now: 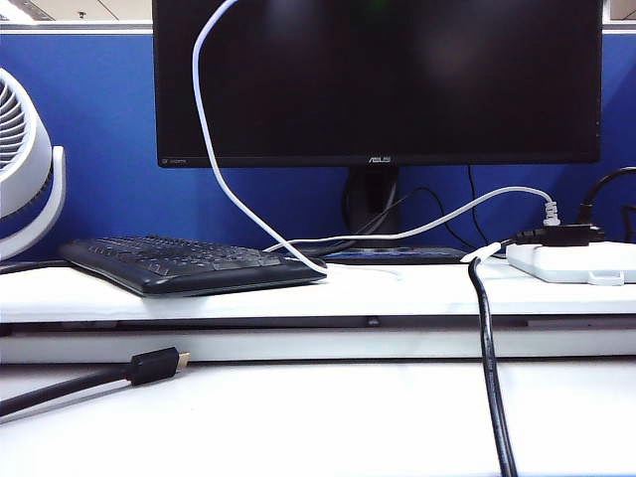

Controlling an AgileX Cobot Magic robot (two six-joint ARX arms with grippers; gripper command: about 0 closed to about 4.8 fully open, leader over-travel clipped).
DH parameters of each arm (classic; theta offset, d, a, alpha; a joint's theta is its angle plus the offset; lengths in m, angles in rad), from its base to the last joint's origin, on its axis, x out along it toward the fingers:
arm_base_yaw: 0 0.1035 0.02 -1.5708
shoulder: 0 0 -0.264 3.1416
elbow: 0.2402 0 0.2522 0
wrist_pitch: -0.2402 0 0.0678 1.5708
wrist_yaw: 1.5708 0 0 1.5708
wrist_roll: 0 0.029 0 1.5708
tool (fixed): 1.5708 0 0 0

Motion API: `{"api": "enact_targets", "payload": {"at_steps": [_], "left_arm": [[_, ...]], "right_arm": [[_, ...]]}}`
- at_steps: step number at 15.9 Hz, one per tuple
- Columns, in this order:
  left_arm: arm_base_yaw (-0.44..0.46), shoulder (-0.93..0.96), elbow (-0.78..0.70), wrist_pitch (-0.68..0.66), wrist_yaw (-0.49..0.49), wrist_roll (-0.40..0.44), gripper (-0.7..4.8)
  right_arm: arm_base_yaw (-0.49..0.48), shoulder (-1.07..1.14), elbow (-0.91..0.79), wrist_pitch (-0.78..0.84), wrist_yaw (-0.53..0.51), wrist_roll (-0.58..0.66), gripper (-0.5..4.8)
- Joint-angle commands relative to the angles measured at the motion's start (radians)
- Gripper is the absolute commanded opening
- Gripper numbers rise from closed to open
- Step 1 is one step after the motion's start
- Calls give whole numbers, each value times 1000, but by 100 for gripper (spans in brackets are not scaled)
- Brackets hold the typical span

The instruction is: Pick up the Type-C charging cable and the charging base, insert one end of the Type-C charger into the corresponding slot on the base, and finally place the plugged-in charger back on the table.

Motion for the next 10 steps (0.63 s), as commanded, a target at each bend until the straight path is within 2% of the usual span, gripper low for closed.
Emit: {"api": "enact_targets", "payload": {"at_steps": [1, 6, 8, 10], "left_arm": [[0, -6, 4, -18, 17, -1, 20], [0, -6, 4, -151, 64, 5, 20], [0, -7, 4, -153, 63, 4, 20], [0, -7, 4, -151, 64, -3, 20]], "right_arm": [[-47, -40, 5, 14, 23, 58, 238], [-47, -41, 5, 11, 35, 61, 238], [-47, -41, 5, -14, 48, 61, 238], [-47, -41, 5, -58, 103, 61, 237]]}}
